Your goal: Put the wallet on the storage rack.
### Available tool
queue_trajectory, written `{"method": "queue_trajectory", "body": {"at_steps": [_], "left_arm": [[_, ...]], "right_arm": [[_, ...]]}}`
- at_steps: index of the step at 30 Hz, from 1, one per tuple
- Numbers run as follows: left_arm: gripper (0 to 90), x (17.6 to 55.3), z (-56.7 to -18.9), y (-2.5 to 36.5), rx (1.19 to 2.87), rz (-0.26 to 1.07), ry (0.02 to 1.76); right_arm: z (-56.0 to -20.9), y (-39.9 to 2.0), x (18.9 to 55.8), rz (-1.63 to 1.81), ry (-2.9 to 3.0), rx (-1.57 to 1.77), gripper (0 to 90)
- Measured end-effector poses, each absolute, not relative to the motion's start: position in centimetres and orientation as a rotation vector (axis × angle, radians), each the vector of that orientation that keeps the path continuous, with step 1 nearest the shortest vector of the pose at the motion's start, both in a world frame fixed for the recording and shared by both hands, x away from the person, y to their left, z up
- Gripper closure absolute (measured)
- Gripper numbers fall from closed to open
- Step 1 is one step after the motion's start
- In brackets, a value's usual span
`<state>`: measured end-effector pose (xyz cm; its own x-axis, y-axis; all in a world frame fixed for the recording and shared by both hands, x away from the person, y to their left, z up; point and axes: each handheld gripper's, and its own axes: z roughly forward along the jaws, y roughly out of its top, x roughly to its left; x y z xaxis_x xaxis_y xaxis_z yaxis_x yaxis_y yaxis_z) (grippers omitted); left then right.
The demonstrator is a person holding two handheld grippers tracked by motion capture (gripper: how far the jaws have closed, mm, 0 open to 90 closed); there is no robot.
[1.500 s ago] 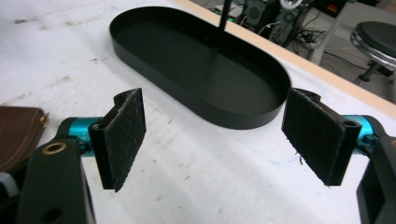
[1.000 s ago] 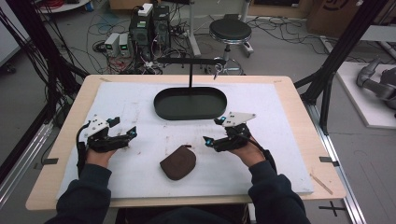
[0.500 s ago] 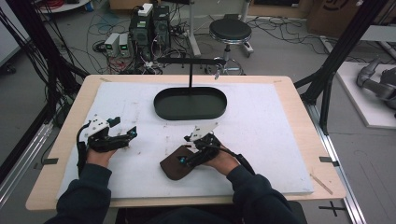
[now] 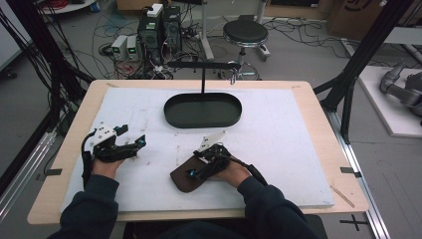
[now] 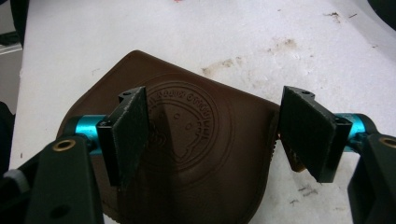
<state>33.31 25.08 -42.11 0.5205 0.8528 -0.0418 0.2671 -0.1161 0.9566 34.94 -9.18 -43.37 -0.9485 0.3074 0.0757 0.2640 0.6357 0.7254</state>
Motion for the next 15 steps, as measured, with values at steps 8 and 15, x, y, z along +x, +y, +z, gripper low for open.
{"method": "queue_trajectory", "body": {"at_steps": [8,15], "left_arm": [[20.0,33.3,-42.1,25.2,1.653,0.661,0.966],[20.0,33.4,-42.1,25.2,1.652,0.664,0.967]], "right_arm": [[-42.6,-11.8,36.1,1.093,2.704,0.752,29.5],[-42.3,-14.6,36.7,1.058,2.645,0.877,39.6]]}}
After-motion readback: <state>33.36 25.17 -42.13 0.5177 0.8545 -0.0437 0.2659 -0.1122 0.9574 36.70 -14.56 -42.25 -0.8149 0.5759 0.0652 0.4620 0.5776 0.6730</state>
